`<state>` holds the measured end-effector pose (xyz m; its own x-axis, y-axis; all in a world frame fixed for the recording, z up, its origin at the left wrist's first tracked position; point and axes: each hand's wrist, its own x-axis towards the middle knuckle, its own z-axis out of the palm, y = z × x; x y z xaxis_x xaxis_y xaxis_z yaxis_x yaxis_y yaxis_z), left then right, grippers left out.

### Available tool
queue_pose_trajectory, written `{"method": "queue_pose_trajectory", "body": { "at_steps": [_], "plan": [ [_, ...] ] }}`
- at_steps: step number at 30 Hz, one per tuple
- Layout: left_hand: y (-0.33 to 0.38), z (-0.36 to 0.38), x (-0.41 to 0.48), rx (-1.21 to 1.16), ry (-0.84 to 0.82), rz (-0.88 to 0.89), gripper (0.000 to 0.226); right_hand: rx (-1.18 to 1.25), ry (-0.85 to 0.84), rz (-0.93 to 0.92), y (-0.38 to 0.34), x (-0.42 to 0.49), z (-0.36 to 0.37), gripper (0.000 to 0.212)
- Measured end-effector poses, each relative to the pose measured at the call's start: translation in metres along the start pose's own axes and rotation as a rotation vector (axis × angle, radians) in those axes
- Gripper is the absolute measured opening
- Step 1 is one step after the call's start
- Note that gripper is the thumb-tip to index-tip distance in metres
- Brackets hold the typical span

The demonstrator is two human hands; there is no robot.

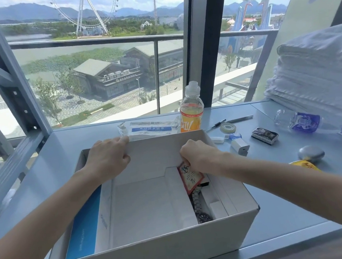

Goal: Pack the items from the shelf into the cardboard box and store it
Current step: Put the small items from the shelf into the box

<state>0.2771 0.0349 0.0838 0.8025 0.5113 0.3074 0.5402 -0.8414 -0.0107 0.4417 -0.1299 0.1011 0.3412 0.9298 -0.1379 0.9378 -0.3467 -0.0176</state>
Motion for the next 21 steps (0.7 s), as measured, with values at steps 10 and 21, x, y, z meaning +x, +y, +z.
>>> {"method": "queue_pose_trajectory", "body": {
  "at_steps": [10, 21],
  "plan": [
    [0.002, -0.004, 0.003, 0.024, -0.043, -0.017, 0.016, 0.179, 0.243, -0.213, 0.031, -0.046, -0.035, 0.008],
    [0.051, 0.005, 0.046, -0.036, -0.118, 0.188, 0.020, 0.184, 0.018, 0.375, 0.226, -0.135, 0.005, 0.022]
  ]
}}
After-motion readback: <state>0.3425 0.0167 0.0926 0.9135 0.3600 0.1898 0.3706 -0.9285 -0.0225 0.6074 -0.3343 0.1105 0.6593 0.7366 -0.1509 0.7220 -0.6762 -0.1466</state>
